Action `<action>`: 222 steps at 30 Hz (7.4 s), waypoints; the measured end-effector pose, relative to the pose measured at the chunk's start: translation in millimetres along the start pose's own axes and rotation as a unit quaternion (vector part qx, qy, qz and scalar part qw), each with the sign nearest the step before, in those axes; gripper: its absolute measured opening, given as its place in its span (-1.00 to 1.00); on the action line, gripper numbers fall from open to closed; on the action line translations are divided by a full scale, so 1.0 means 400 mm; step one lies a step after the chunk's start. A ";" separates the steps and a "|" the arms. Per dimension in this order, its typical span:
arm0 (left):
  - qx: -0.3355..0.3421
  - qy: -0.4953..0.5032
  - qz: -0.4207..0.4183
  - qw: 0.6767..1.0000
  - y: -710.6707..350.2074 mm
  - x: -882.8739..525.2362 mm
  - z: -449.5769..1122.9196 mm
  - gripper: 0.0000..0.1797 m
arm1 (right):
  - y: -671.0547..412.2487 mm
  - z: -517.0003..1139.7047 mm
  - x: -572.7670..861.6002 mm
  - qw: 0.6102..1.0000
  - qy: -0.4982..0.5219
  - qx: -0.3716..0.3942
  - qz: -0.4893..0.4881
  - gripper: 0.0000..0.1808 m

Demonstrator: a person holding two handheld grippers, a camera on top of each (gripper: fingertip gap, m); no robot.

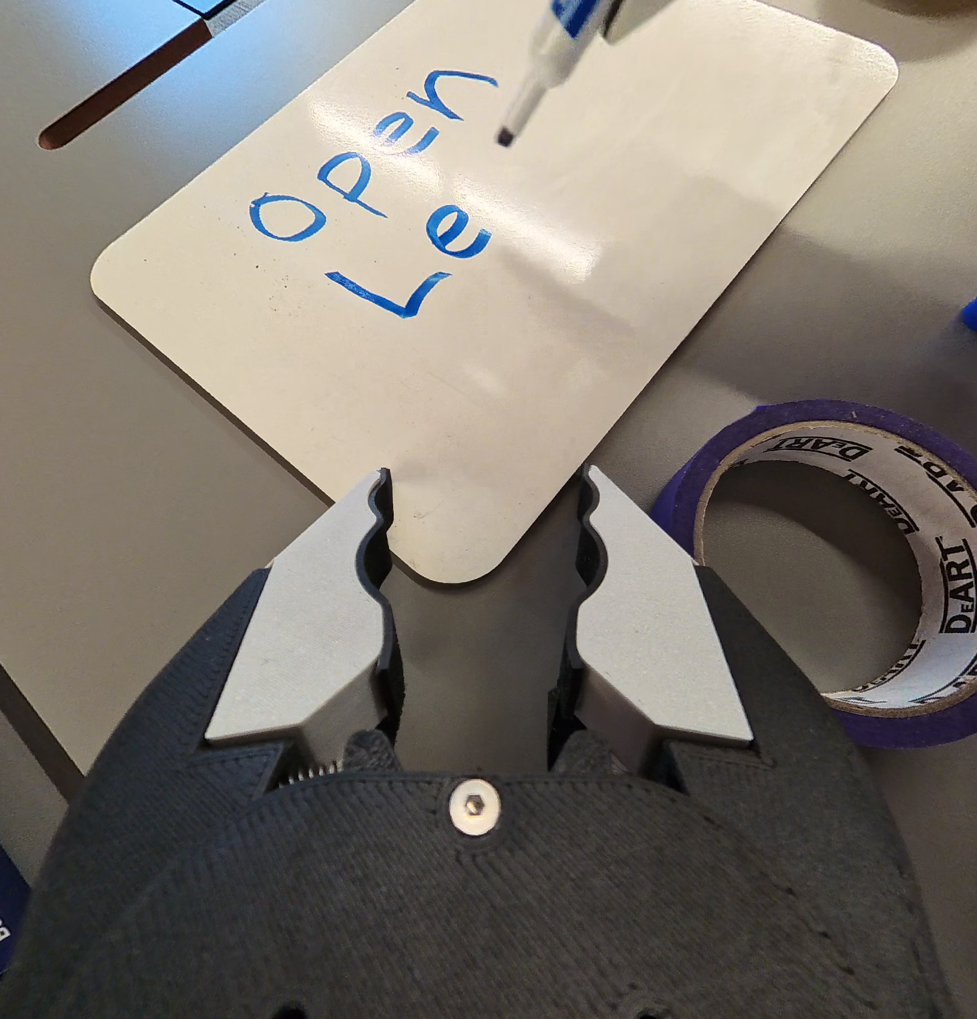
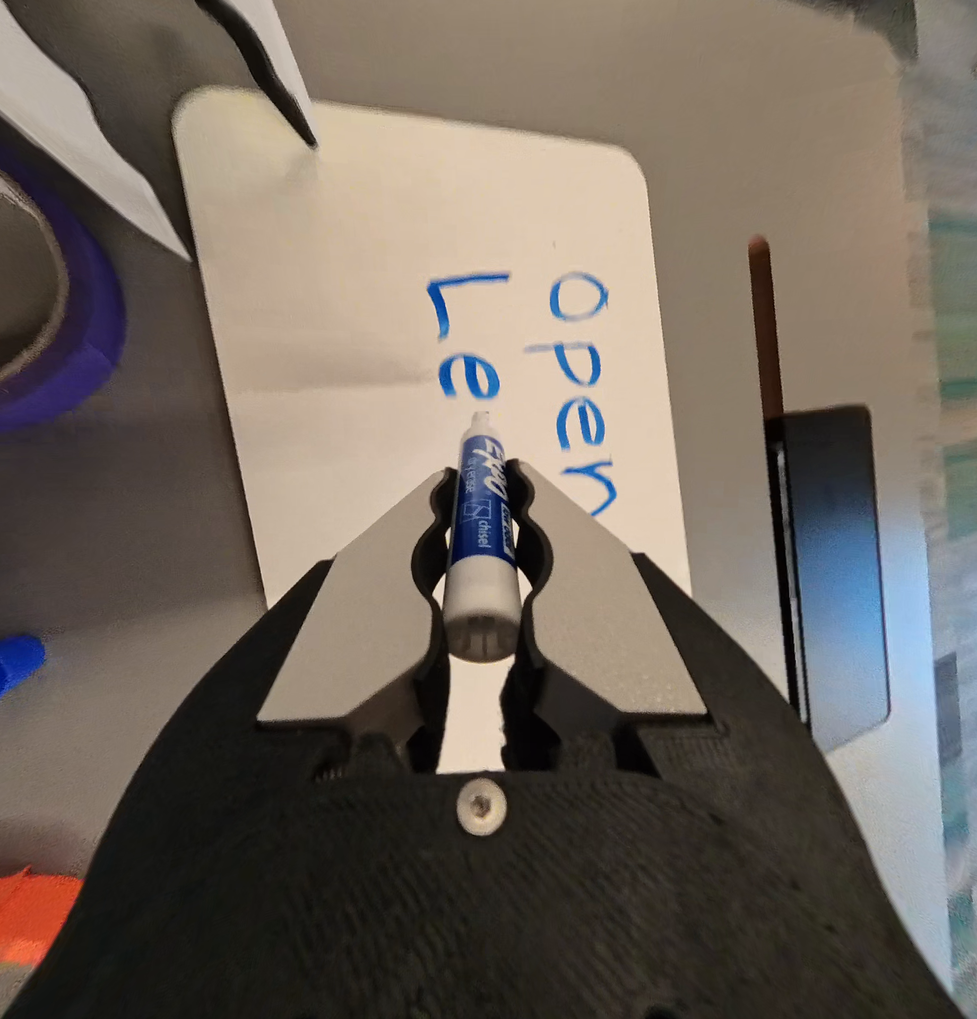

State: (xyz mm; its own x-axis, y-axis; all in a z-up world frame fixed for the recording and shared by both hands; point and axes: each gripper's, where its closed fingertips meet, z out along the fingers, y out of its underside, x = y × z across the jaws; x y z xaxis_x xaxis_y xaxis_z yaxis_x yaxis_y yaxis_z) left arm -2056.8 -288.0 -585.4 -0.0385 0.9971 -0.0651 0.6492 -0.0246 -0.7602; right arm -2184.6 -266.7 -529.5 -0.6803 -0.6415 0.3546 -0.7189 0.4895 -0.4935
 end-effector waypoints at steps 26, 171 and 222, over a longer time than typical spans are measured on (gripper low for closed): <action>0.000 0.000 0.000 1.000 0.000 -0.001 0.000 -0.26 | 0.049 0.054 0.022 0.999 0.012 -0.036 0.018 -0.80; 0.000 -0.003 -0.002 1.000 0.000 -0.001 0.000 -0.26 | 0.086 0.004 -0.033 0.997 -0.015 -0.058 -0.058 -0.80; -0.001 -0.007 -0.006 1.000 0.001 -0.002 0.000 -0.25 | -0.077 0.019 -0.126 0.994 0.052 -0.032 0.088 -0.80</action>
State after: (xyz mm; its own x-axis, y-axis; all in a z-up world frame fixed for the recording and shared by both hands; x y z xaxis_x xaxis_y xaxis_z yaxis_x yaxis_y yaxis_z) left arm -2056.4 -288.8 -585.5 -0.0569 0.9963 -0.0637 0.6502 -0.0114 -0.7597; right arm -2126.9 -253.8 -538.1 -0.8053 -0.4796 0.3484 -0.5924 0.6280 -0.5047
